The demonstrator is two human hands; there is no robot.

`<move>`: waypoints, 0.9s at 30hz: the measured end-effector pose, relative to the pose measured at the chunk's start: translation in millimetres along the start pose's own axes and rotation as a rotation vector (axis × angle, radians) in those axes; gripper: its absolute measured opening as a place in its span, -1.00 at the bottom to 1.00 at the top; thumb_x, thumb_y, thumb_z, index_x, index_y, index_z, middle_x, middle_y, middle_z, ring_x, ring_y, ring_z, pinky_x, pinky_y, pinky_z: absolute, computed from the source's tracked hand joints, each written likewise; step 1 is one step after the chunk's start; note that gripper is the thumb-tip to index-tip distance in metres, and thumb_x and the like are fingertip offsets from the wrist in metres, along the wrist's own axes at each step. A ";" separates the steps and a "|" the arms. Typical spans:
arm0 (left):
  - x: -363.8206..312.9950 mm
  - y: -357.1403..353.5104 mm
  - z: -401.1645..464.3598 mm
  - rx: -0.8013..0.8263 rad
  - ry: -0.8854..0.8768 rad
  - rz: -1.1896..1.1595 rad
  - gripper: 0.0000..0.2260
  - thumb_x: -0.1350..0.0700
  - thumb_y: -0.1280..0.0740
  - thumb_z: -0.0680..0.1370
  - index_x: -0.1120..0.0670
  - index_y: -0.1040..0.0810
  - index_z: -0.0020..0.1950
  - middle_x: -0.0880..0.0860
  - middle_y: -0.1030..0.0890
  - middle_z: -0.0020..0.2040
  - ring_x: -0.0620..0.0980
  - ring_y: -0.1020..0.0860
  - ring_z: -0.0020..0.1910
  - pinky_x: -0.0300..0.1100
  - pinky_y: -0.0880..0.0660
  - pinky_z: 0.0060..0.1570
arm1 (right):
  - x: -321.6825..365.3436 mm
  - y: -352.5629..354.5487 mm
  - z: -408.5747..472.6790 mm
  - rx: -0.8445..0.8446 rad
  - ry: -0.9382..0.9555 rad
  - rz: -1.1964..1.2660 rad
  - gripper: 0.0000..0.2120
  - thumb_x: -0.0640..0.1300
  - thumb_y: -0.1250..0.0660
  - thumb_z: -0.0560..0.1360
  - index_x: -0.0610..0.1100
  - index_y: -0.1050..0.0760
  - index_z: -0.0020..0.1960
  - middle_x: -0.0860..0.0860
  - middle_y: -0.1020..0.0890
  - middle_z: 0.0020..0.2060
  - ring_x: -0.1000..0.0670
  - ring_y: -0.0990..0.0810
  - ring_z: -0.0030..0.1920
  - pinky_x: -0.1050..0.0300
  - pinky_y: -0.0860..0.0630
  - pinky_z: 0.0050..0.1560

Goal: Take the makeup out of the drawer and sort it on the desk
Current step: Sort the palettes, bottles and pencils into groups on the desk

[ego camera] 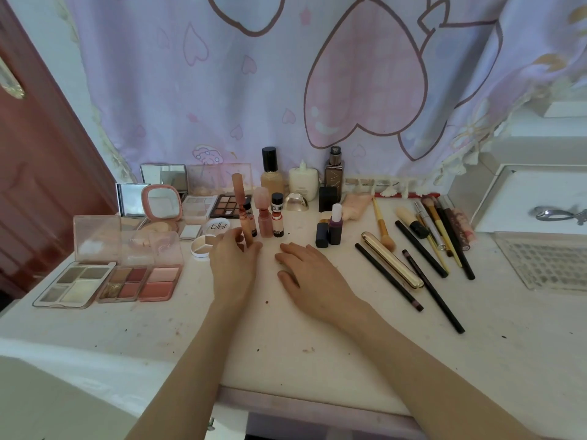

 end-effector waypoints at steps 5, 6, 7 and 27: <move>0.8 13.9 -26.4 -0.021 0.012 -0.055 -0.47 0.14 -0.35 0.50 0.15 -0.25 0.42 0.13 -0.42 0.25 -0.09 -0.41 -0.01 -0.26 -0.33 0.02 | 1.3 1.4 0.1 0.017 -0.011 0.026 -0.61 -0.10 -0.06 0.62 -0.13 -0.26 0.44 -0.02 -0.24 0.47 0.03 -0.17 0.46 0.20 0.07 0.44; -1.5 17.5 -34.5 -0.030 -0.014 -0.076 -0.51 0.16 -0.33 0.52 0.13 -0.26 0.41 0.11 -0.42 0.25 -0.09 -0.41 0.00 -0.25 -0.33 0.03 | 0.8 4.6 -0.8 0.029 -0.022 0.081 -0.62 -0.11 -0.07 0.62 -0.14 -0.29 0.42 -0.03 -0.28 0.45 0.02 -0.21 0.44 0.24 0.01 0.41; -5.3 20.0 -42.4 -0.029 -0.050 -0.090 -0.57 0.17 -0.30 0.53 0.12 -0.30 0.38 0.09 -0.42 0.24 -0.10 -0.42 0.01 -0.25 -0.34 0.02 | -1.1 11.0 -3.0 0.038 -0.046 0.170 -0.63 -0.13 -0.08 0.62 -0.15 -0.32 0.40 -0.03 -0.33 0.42 0.03 -0.27 0.40 0.29 -0.07 0.35; -91.2 -104.4 -124.1 0.576 -0.725 0.523 -0.50 -0.20 0.23 0.55 -0.16 -0.04 0.49 -0.15 -0.02 0.52 -0.14 0.08 0.49 -0.15 0.22 0.45 | -192.5 140.0 -83.9 -0.308 -0.610 -0.156 -0.73 -0.01 -0.29 0.51 -0.15 -0.56 0.10 -0.13 -0.56 0.04 -0.13 -0.51 0.04 0.01 -0.44 0.05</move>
Point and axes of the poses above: each hand's wrist, its own z-axis towards the middle knuckle, its own y-axis out of the back of the hand, x = y × z, the point moved 9 cm from there along z, towards the middle knuckle
